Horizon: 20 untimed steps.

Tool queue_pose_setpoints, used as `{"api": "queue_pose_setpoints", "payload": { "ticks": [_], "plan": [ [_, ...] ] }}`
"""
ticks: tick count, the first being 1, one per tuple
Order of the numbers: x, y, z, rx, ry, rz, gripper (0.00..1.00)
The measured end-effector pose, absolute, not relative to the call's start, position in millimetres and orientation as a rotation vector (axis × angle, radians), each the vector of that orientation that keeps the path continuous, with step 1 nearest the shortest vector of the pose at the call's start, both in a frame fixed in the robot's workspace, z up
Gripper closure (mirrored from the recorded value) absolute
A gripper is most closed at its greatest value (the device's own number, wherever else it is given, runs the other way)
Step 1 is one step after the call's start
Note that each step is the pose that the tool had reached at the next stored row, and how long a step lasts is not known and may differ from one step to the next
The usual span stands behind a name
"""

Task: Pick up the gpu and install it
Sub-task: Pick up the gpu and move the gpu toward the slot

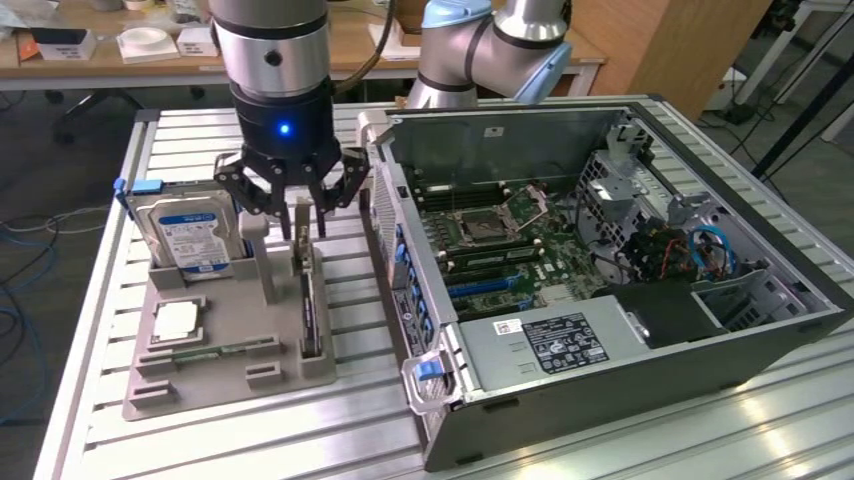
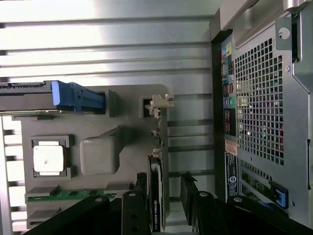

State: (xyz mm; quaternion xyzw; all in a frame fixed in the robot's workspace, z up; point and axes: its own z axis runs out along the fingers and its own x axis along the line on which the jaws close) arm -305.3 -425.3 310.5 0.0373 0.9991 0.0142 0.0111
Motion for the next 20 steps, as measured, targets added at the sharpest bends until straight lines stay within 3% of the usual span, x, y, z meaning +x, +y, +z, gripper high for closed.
{"api": "queue_pose_setpoints", "payload": {
  "ticks": [20],
  "plan": [
    [-308.5, -442.8, 275.7, 0.120, 3.117, 0.044, 0.59]
  ]
}}
